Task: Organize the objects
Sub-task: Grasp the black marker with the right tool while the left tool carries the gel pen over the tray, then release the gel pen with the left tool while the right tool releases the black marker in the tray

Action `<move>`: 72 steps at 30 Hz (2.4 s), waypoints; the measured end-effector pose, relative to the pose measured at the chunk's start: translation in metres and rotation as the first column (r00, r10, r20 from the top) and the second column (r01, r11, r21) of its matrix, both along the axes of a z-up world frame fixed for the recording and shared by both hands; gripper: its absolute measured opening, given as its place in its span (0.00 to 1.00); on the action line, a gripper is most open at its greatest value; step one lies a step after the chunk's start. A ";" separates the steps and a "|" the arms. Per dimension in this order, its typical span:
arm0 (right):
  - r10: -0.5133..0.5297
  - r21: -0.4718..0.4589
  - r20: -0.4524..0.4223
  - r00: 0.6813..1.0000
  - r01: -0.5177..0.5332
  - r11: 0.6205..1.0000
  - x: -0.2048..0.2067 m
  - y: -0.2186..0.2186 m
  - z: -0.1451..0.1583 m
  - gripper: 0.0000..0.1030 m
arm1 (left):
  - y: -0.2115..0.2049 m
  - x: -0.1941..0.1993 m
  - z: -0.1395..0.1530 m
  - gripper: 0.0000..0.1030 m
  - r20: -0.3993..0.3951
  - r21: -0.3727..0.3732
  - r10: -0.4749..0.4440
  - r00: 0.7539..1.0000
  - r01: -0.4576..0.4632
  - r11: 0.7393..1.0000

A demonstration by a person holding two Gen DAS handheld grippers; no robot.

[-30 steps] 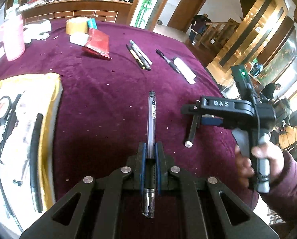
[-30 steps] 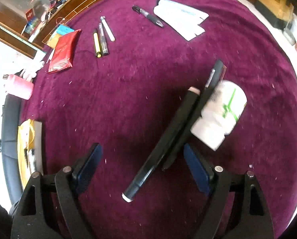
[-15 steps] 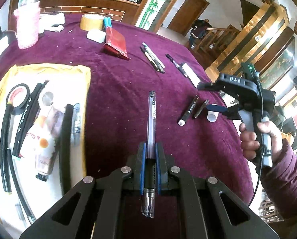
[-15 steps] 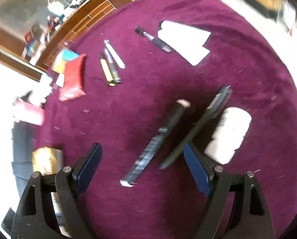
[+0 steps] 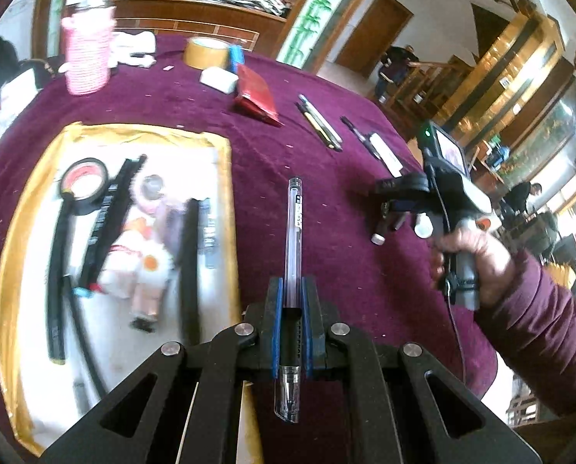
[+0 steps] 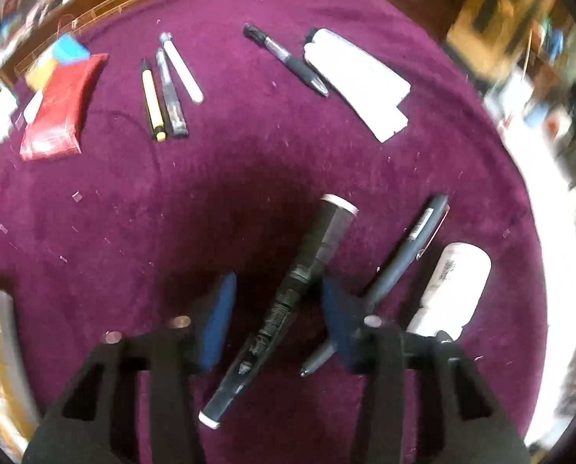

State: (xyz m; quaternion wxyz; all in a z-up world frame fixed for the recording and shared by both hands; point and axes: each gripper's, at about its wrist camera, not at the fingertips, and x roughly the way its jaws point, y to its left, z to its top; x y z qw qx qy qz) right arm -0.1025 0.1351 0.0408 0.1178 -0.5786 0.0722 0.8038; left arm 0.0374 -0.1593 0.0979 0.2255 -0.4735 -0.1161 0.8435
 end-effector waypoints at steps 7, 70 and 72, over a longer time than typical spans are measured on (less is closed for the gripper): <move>-0.012 -0.273 -0.024 1.000 0.005 0.962 0.019 0.008 0.005 0.12 | -0.055 0.017 0.004 0.06 0.015 0.003 0.115 0.993 -0.116 0.993; 0.266 -0.459 -0.132 0.955 -0.297 0.837 0.126 -0.185 0.068 0.40 | -0.079 0.015 0.036 0.57 -0.034 -0.106 0.192 0.981 -0.194 0.975; 0.221 -0.437 -0.158 0.962 -0.269 0.858 0.130 -0.168 0.078 0.42 | -0.061 0.014 0.041 0.57 -0.059 -0.143 0.154 0.986 -0.161 0.977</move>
